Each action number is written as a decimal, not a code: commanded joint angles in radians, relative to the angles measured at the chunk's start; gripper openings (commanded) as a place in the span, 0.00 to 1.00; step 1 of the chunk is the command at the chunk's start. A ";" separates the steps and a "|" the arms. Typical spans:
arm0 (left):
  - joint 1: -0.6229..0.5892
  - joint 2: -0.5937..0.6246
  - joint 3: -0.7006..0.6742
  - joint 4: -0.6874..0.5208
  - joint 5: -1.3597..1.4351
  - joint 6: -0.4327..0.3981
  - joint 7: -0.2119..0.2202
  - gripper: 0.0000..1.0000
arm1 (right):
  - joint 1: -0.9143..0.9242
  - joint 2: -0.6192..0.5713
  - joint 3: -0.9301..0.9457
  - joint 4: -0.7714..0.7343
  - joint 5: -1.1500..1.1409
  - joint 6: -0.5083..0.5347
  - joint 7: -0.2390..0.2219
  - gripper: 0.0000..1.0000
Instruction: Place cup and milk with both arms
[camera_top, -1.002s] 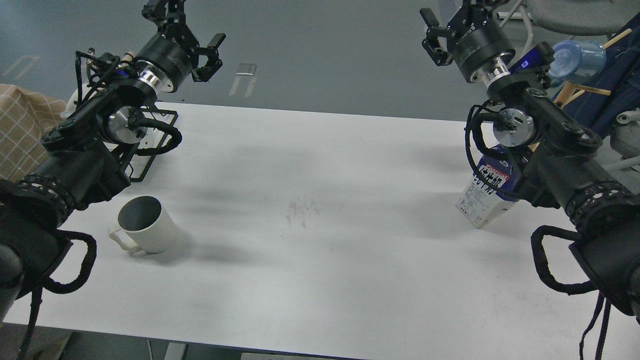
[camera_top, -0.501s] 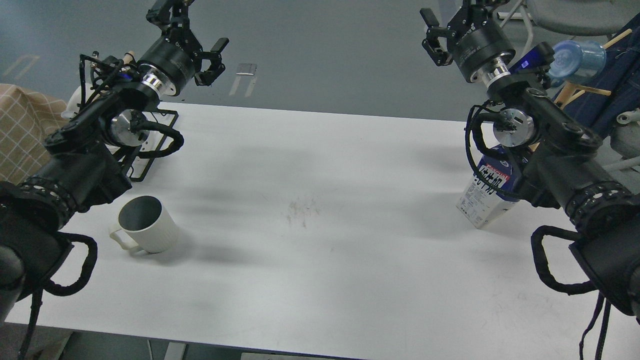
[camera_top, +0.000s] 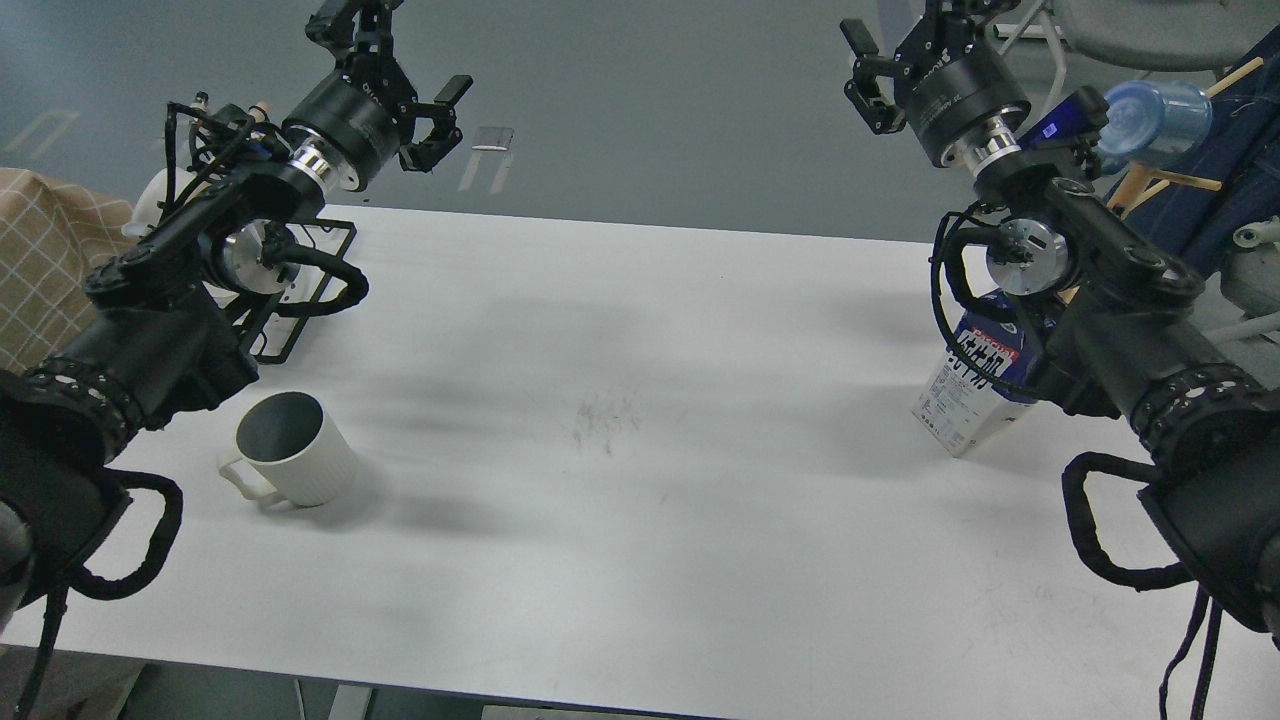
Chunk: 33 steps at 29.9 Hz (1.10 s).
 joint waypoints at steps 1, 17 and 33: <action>0.001 0.011 0.006 -0.033 0.004 0.000 0.002 1.00 | -0.001 0.000 0.000 0.000 0.000 0.000 0.000 1.00; 0.024 0.071 0.017 -0.137 0.075 0.000 0.001 1.00 | -0.001 0.000 -0.001 0.002 0.000 0.000 0.000 1.00; 0.129 0.601 0.023 -0.712 0.915 0.000 -0.011 1.00 | -0.001 0.000 0.000 0.011 0.000 0.000 0.000 1.00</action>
